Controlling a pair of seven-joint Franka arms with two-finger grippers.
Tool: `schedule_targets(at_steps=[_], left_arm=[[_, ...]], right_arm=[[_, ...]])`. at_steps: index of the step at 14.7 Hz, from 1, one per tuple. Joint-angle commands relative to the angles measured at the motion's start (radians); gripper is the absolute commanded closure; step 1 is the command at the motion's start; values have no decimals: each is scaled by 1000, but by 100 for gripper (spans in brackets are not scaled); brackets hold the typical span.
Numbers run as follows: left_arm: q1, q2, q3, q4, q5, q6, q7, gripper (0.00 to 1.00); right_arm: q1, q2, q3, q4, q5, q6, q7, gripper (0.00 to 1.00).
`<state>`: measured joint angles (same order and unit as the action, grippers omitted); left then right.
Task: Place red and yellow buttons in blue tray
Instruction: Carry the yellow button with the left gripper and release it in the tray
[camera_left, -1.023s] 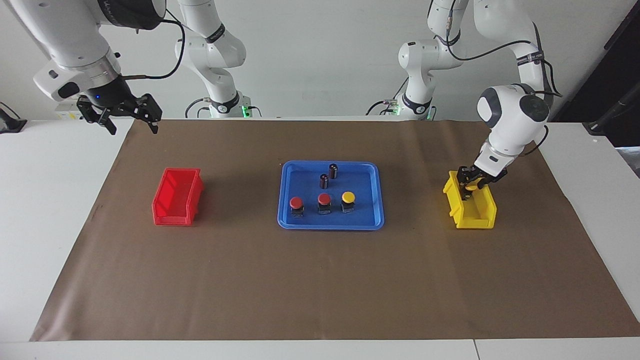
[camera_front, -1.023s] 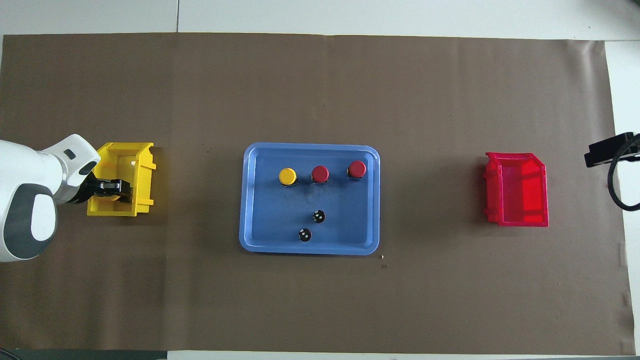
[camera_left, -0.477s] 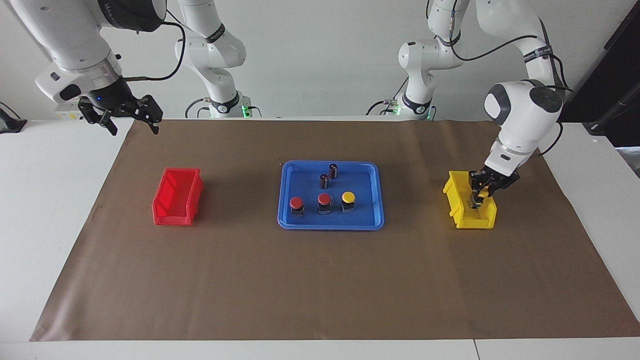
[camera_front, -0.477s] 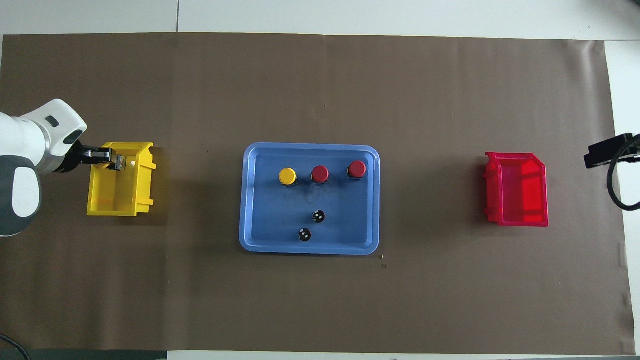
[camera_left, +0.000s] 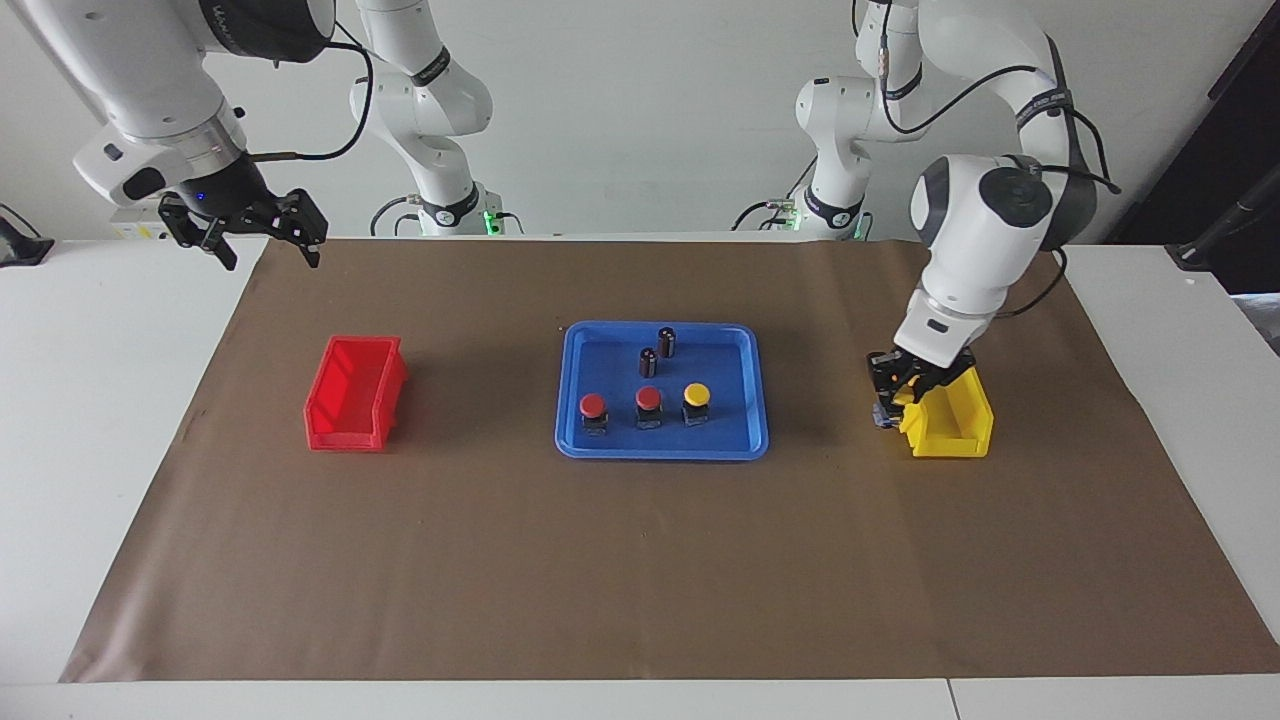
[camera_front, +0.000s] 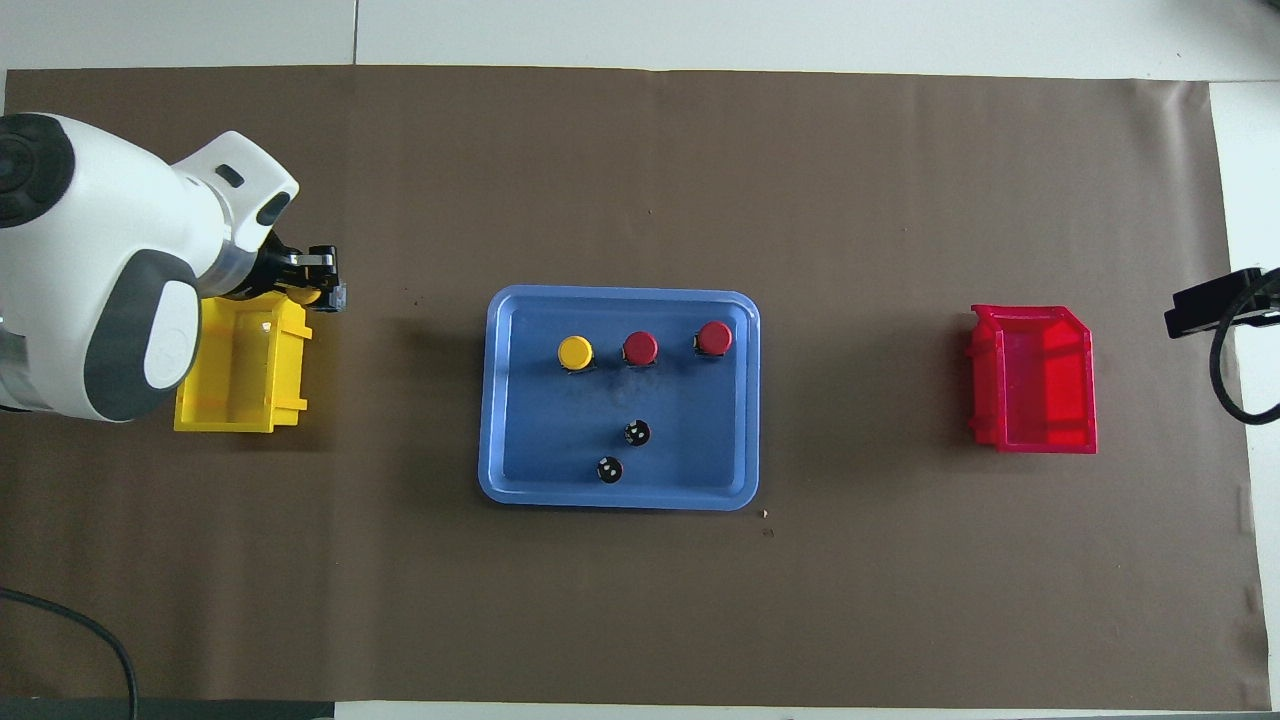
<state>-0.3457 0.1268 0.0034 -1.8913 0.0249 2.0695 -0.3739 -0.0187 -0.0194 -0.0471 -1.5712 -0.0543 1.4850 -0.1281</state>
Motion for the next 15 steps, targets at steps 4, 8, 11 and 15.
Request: schedule_targets(at_steps=[4,8,11,15], left_arm=[[-206,-4,10,-90,26,92,-273,98],[-254,26,10,-123,21,168,-335,98],[-254,57,10,-130,21,220,-335,98],[-248,80,10,-135,21,231,-323,70]], right_arm=[[-6,-19,6,-19,-7,-8,-12,0],[-9,-19,4,-18,-7,-11,-13,0],[-9,-20,4,-24,-7,-12,-10,0],[-6,-19,3,-18,-9,-23,-13,0]])
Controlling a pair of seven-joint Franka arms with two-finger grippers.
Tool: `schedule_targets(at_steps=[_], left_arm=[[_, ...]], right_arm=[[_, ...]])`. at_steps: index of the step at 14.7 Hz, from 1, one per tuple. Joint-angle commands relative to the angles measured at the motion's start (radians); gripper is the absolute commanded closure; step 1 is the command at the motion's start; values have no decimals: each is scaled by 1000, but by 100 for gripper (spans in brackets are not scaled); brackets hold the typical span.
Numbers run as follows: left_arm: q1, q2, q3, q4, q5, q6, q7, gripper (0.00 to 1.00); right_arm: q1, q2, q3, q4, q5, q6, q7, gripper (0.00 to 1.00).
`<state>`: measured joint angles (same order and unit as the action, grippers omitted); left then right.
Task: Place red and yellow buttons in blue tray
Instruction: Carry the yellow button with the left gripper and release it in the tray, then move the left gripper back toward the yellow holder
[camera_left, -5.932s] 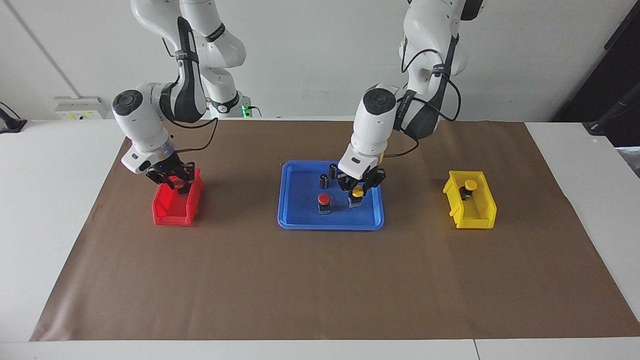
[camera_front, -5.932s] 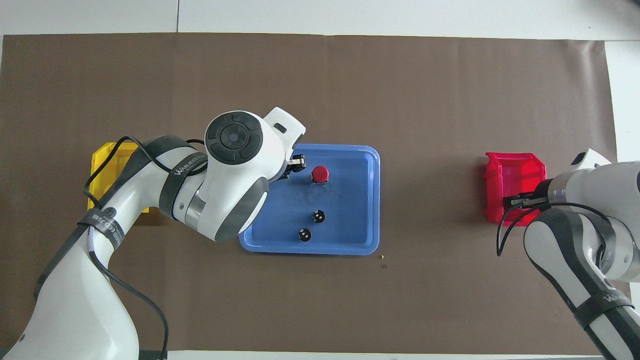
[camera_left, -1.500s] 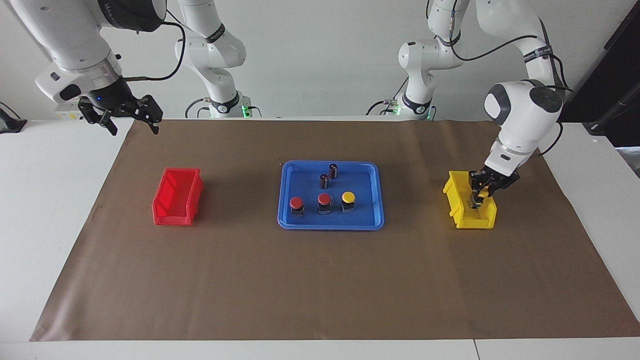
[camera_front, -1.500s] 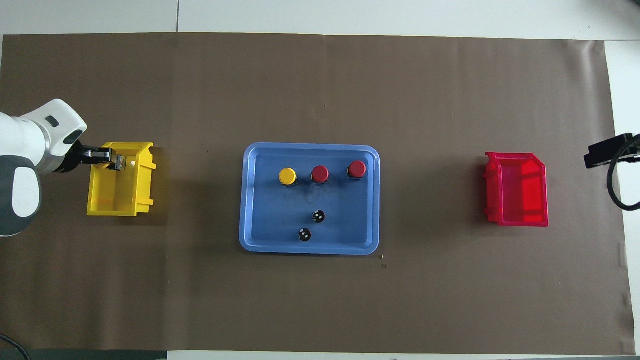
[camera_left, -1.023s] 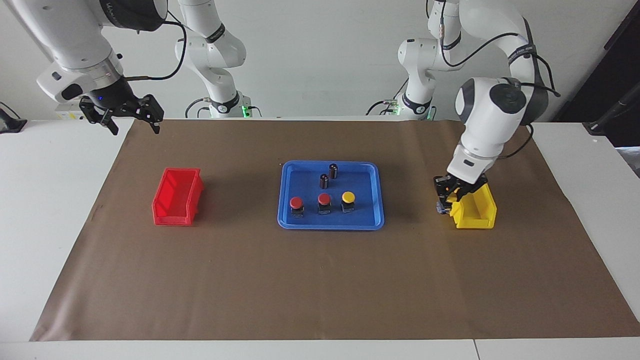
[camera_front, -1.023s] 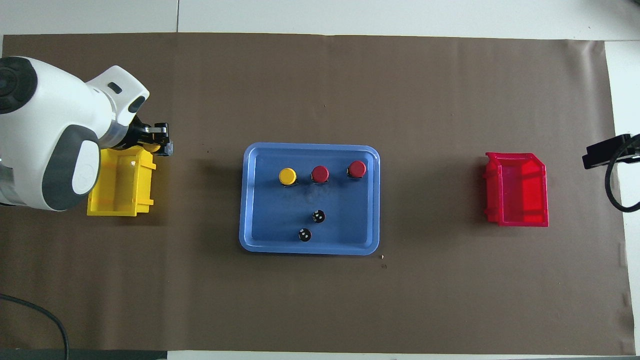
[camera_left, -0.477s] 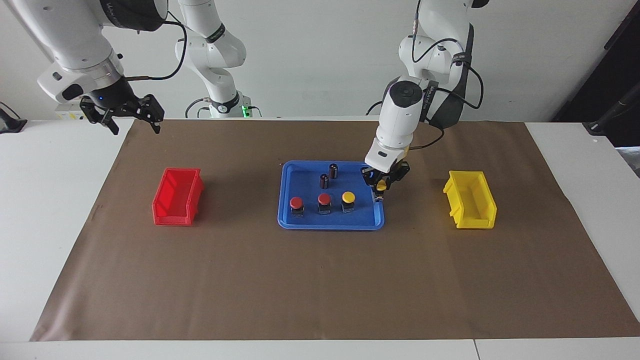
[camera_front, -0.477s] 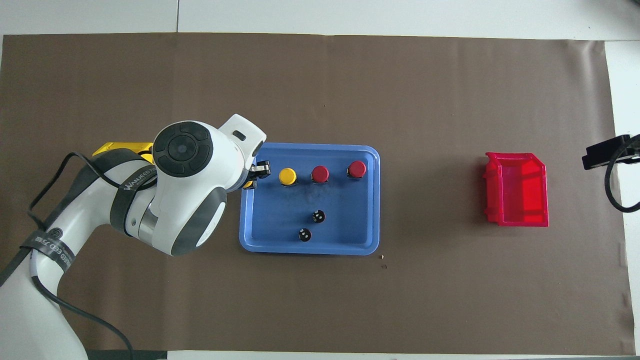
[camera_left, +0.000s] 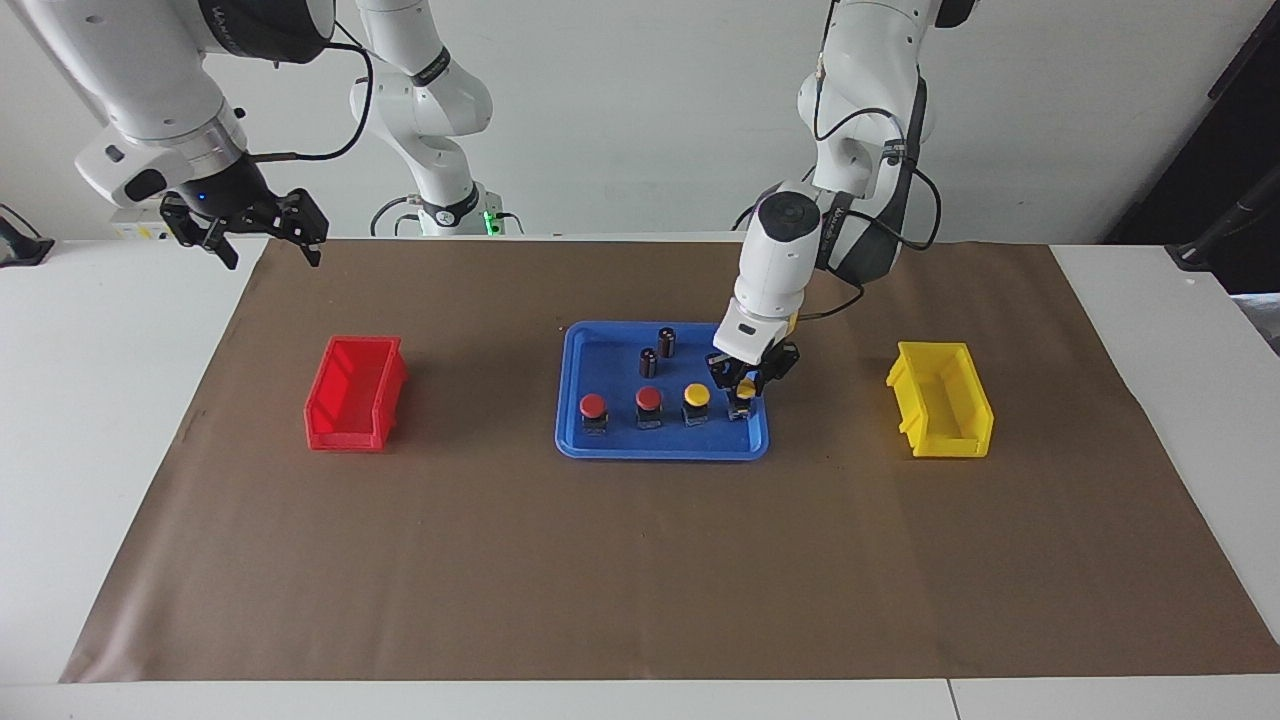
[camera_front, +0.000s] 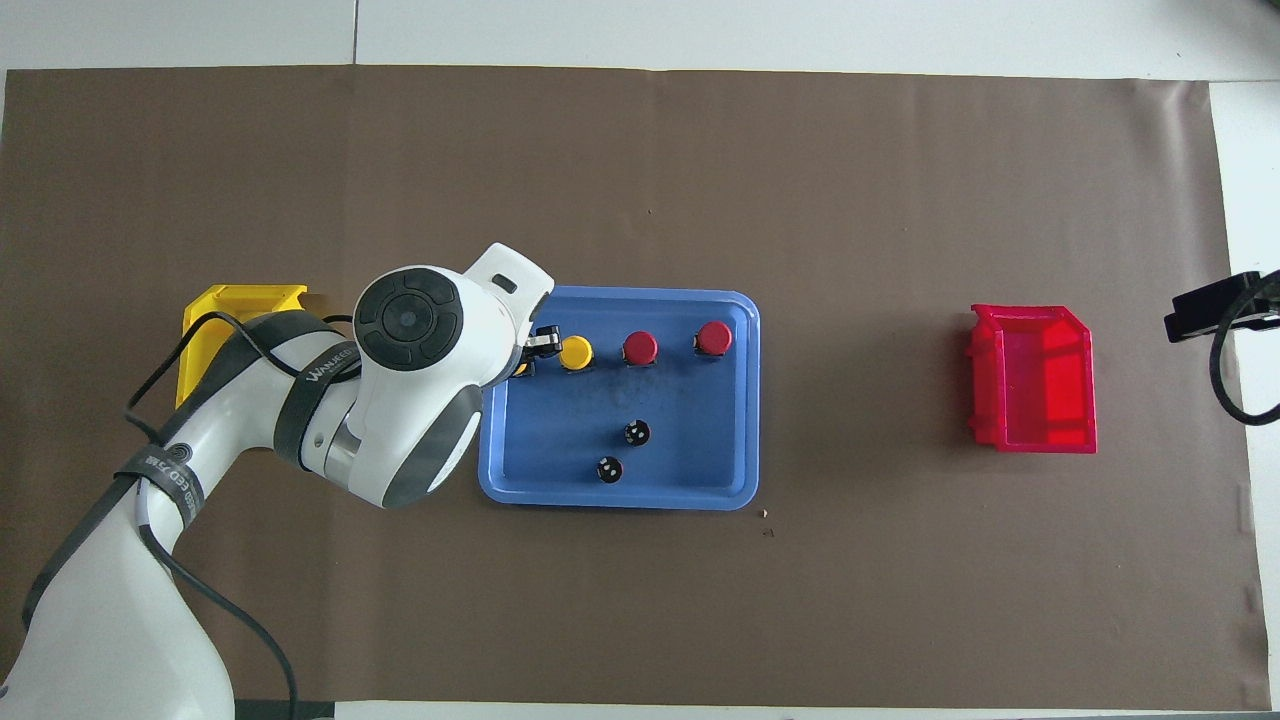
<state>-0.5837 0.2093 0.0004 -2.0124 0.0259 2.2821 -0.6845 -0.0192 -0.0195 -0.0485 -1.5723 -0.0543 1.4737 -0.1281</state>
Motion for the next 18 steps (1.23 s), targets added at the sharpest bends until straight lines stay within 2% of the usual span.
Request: schedule_targets(at_steps=[1,2,5,7,8,9,14,16,18], left_arm=[[-8,-2,13,-12,20,8,-10,40],[-11,-2,15,-6,20,-3,-12,26],[-5,-19,15,50,22,-88,-4,18],[14,-39,18,105,17,-168,19,17],[43,-57,19,127,9,-193,28,12],[80,-62,18,148,-10,-208,34,0],[240,-139,29,228,-61,-409,406,0],[307,-182,27,236,-64,-443,465,0],[356,-194,26,288,-46,-531,491,0]], right_arm=[[-8,-19,4,-17,-9,-12,-13,0],[-11,-19,4,-17,-9,-12,-13,0],[-16,-20,2,-18,-9,-16,-16,0],[-13,-19,4,-18,-9,-18,-15,0],[-10,-19,4,-17,-9,-16,-15,0],[-10,-19,4,-17,-9,-19,-16,0],[-13,-19,4,-17,-9,-21,-16,0],[-15,-19,2,-17,-9,-23,-18,0],[-15,-19,4,-17,-9,-24,-18,0]])
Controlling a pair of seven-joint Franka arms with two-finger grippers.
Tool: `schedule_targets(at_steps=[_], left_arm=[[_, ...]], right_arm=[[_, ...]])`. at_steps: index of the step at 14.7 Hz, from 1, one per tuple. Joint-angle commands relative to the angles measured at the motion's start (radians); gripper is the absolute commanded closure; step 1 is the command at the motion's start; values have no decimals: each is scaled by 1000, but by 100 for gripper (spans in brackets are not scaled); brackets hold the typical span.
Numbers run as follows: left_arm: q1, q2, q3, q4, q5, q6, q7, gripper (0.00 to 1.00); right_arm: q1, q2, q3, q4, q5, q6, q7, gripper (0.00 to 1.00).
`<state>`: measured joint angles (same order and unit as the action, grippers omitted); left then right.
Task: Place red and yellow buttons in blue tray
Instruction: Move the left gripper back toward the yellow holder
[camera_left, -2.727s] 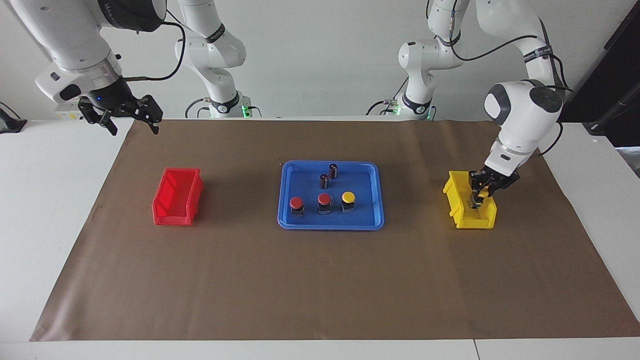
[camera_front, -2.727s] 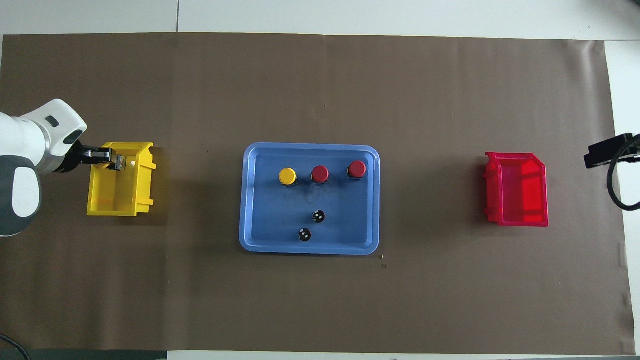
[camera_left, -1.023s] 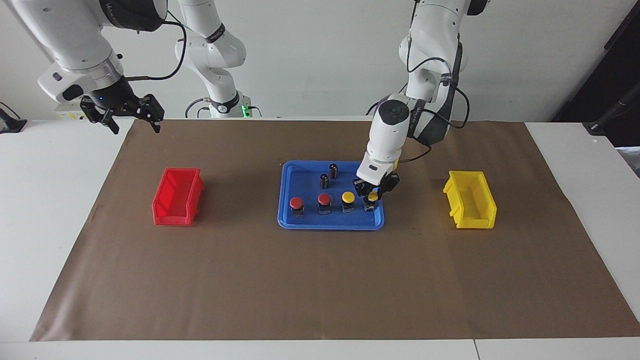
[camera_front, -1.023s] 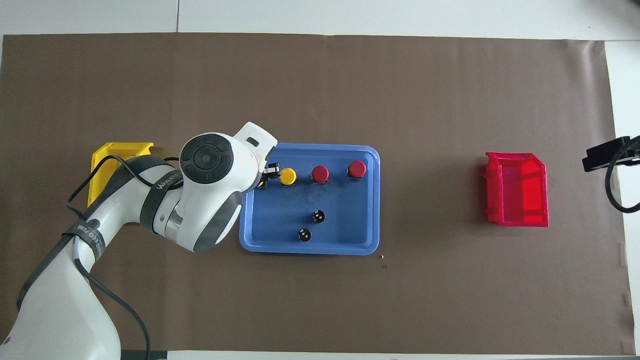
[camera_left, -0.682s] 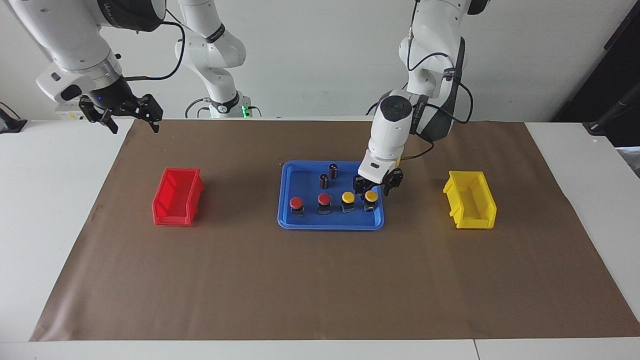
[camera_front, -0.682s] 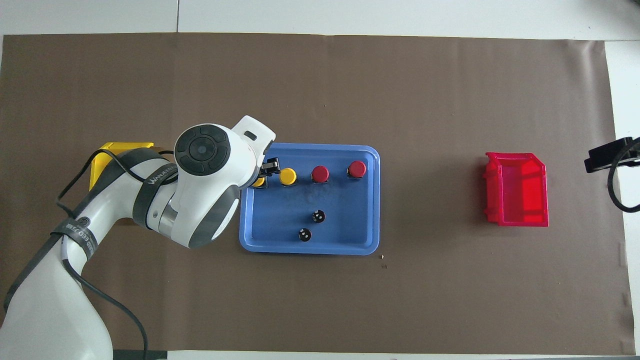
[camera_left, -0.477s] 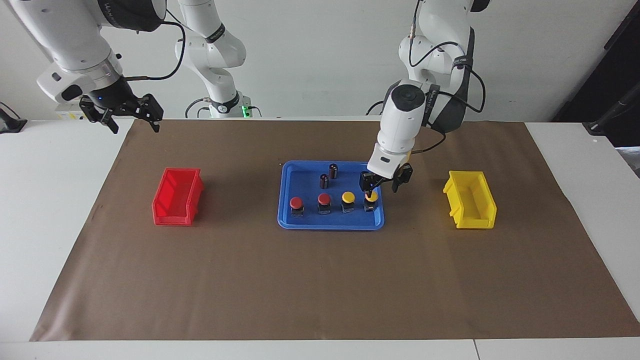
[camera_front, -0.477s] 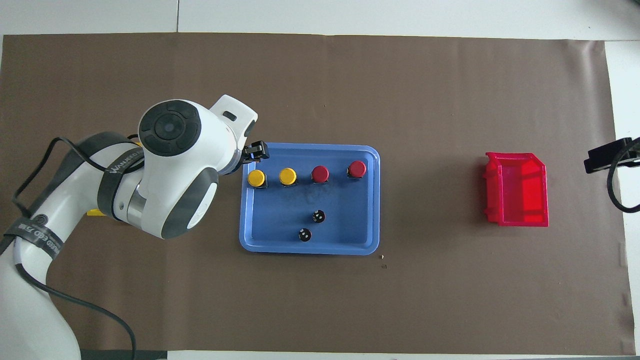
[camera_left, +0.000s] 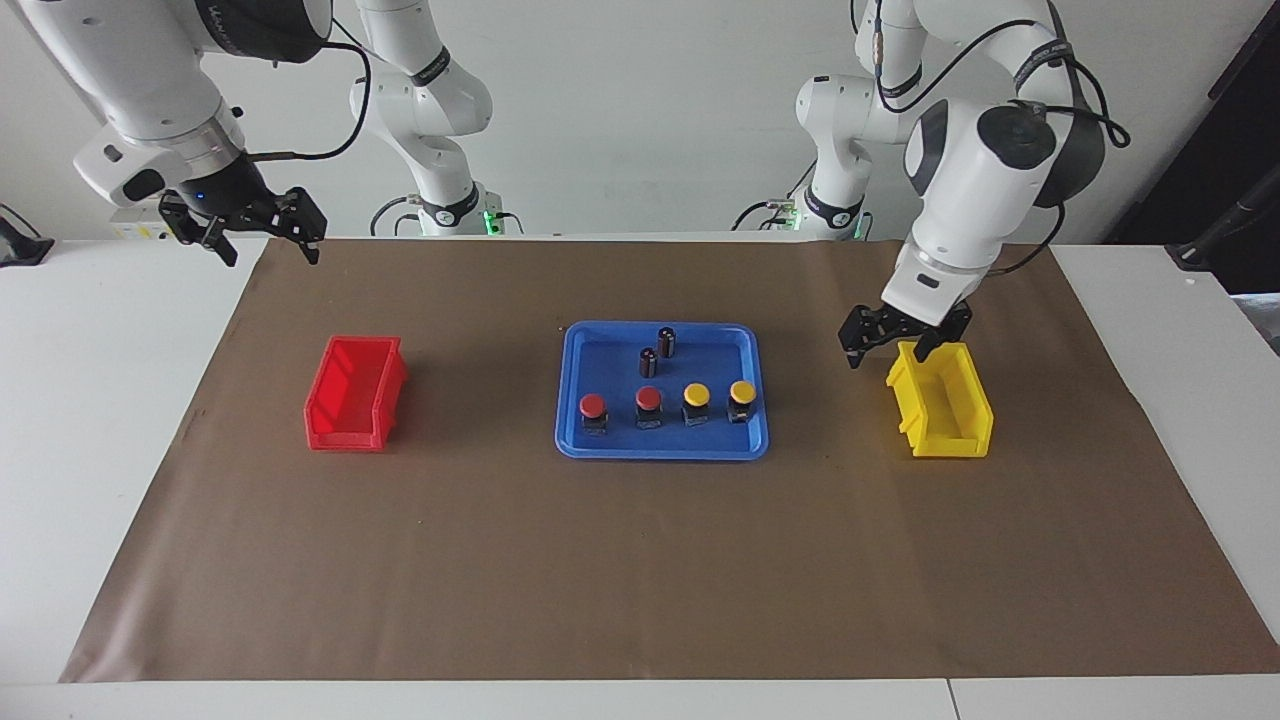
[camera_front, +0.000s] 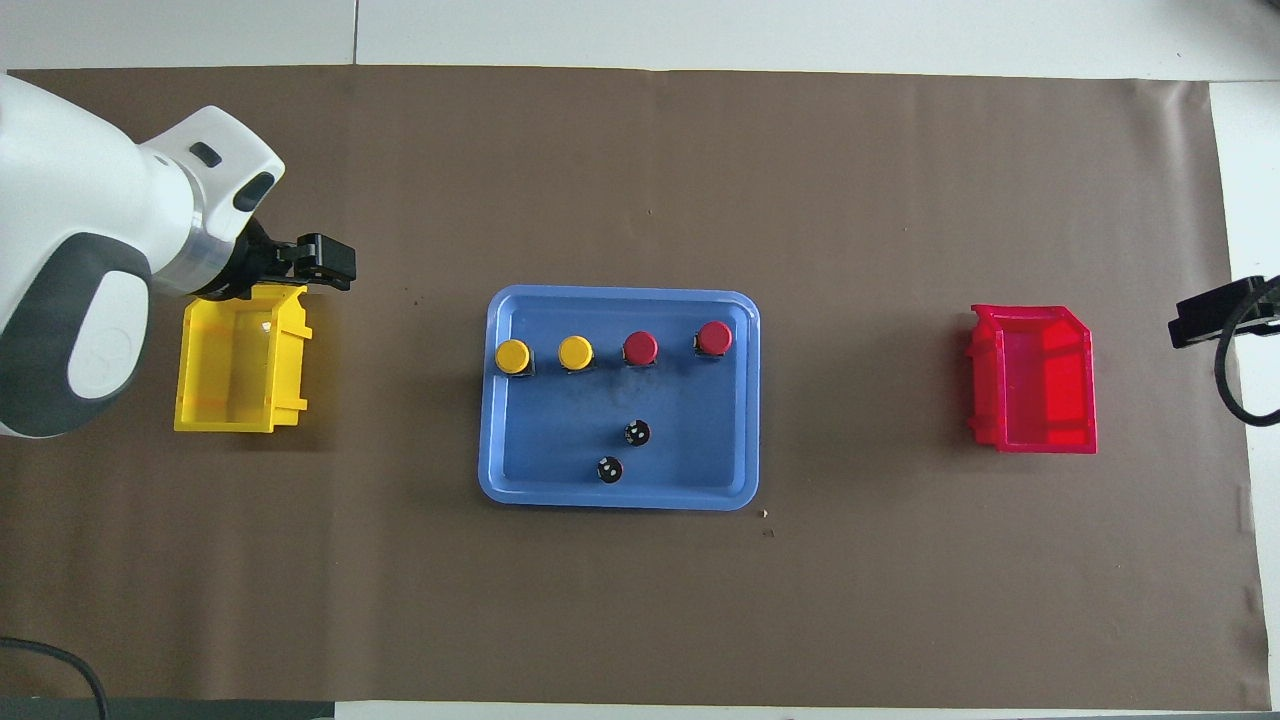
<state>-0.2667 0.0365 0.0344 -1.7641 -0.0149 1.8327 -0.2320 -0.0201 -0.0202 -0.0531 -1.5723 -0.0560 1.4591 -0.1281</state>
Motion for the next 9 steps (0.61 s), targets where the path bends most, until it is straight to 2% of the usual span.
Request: schedule_targets(at_steps=[1,6,9], left_arm=[[66,-15,-8,78,3,-116,81,0],[162,-21,-4,158,-7,-216,261,0],[182,-17,-4,207,-8,-265,287,0]], right_arm=[[-12,-18,7,-17,-8,-10,-18,0],[-14,-18,7,-15,-8,-10,-18,0],[-8,-18,7,-11,-8,-22,-18,0]])
